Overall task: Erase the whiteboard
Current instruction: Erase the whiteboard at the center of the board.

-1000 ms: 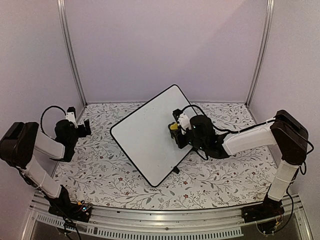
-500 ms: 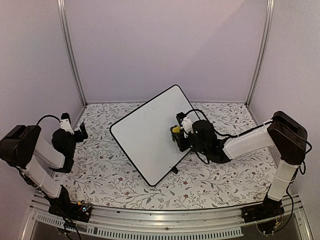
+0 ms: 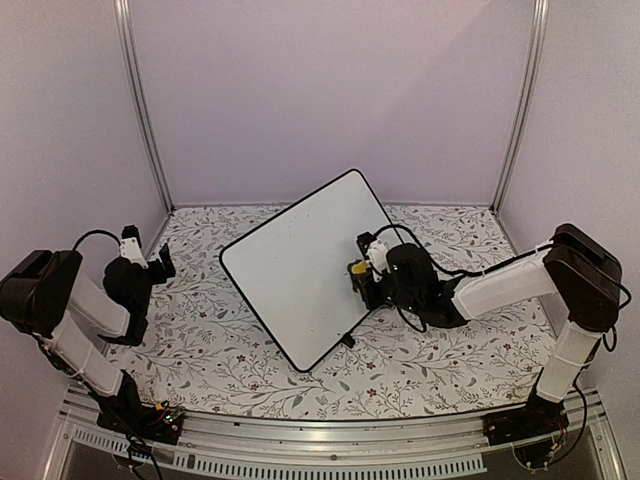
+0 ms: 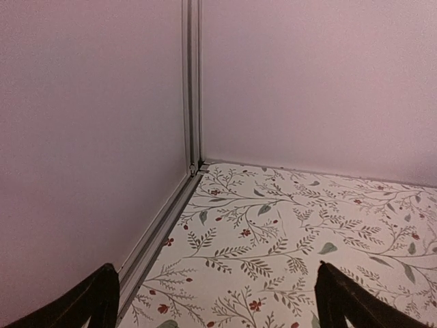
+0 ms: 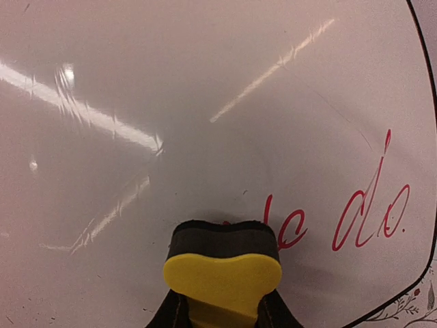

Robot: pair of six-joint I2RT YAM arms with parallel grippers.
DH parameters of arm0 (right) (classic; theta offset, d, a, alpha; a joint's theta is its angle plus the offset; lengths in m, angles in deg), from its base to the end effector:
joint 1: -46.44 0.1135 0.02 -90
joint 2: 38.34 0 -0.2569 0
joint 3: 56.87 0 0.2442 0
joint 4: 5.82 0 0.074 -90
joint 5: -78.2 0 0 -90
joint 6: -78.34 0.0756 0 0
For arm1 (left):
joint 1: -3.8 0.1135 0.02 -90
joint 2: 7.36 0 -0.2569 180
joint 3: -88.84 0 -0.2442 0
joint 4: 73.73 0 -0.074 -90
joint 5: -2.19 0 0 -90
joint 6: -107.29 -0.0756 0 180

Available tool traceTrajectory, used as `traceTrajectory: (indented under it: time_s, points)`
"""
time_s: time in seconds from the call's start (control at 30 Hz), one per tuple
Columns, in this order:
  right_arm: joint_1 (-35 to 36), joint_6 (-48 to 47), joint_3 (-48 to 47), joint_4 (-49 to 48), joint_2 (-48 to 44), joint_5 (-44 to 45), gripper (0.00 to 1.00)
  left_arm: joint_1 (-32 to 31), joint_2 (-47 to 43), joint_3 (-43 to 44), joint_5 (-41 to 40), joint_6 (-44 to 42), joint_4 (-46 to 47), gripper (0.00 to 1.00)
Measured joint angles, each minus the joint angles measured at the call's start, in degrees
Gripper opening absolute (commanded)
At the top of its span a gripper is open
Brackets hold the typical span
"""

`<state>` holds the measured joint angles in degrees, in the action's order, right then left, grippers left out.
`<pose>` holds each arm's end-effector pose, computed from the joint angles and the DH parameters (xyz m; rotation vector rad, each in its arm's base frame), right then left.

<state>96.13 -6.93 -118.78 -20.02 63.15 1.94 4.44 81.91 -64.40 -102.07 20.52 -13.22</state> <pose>0.2677 0.2878 0.1465 -0.6281 1.9190 0.3665 0.2764 0.0217 0.1486 -0.2465 1.5881 0.1647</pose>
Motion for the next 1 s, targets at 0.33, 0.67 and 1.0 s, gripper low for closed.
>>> traceTrajectory:
  time_s: [0.33, 0.67, 1.0]
  points:
    - [-0.07, -3.08, -9.03, 5.16, -2.64, 2.54, 0.00, 0.00, 0.00, 0.00, 0.02, 0.00, 0.00, 1.00]
    - [-0.17, -2.60, -9.27, 5.62, 0.63, 2.49, 0.00, -0.02, 0.00, 0.00, 0.02, 0.00, 0.00, 1.00]
    - [-0.17, 0.04, -6.73, 3.80, 1.64, 2.32, 0.00, -0.02, 0.00, 0.02, 0.02, 0.00, 0.00, 1.00]
